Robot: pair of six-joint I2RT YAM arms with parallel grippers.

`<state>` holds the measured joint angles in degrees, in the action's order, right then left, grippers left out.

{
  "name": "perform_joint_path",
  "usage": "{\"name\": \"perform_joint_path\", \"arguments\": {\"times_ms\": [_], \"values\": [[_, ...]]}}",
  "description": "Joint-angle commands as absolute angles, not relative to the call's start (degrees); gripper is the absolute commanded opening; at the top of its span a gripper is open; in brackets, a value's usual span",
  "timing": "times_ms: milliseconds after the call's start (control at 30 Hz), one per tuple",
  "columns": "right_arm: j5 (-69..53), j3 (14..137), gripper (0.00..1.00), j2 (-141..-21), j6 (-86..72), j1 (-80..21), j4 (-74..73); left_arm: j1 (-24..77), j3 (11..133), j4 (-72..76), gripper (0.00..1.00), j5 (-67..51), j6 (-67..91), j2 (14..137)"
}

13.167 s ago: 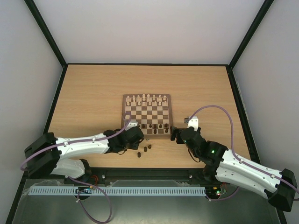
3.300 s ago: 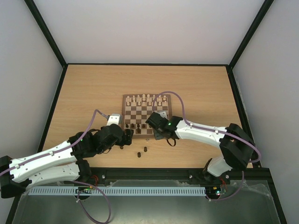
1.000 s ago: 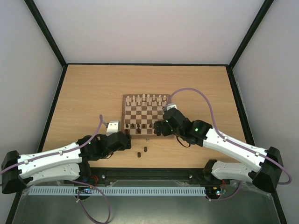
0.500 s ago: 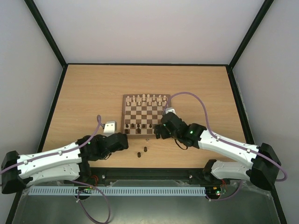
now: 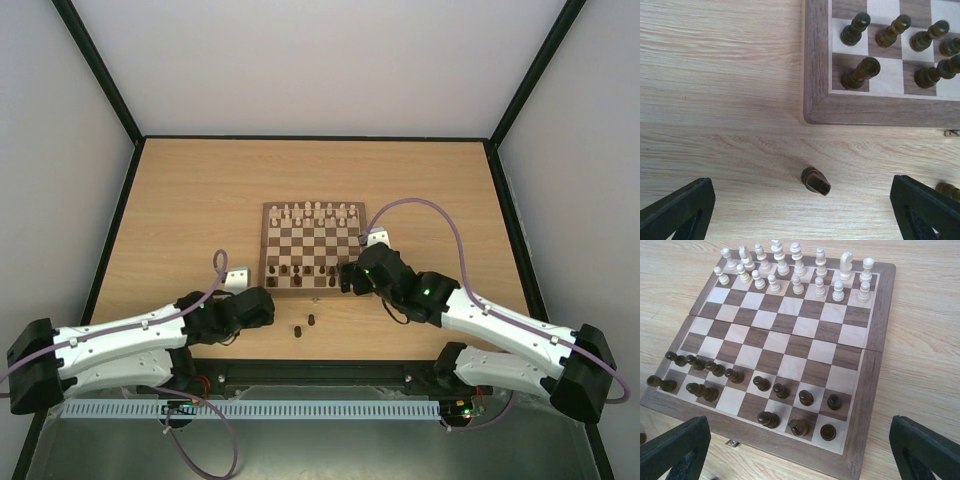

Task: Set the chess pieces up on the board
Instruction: Pick up the chess piece at the center of the board.

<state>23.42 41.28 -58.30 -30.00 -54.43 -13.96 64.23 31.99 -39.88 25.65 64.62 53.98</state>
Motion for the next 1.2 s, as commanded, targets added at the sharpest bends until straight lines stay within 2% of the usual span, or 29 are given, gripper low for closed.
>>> {"name": "perform_joint_path", "arguments": {"times_ms": [0,100,300,433,900,1167], "values": [[25.82,39.57,0.98,-57.91,-30.51,-54.31,-13.55,63.84,31.63,-37.38,0.99,23.52,62.88,57.29],[25.77,38.99,0.99,-57.25,-30.71,-54.31,-13.27,63.88,31.44,-34.93,0.96,22.66,61.90,60.68],[25.73,38.32,0.99,-56.19,-30.89,-54.31,-13.05,63.91,32.11,-32.55,0.72,21.64,60.99,64.33],[25.19,38.14,1.00,-56.46,-30.87,-54.32,-12.90,64.12,32.31,-33.65,0.62,21.77,61.49,64.93],[24.57,37.78,1.00,-56.59,-31.01,-54.31,-12.74,64.18,32.36,-31.44,0.45,21.34,60.81,70.56],[24.20,37.63,1.00,-56.53,-30.96,-54.32,-12.66,64.16,32.48,-30.93,0.28,21.38,60.56,71.31]]}}
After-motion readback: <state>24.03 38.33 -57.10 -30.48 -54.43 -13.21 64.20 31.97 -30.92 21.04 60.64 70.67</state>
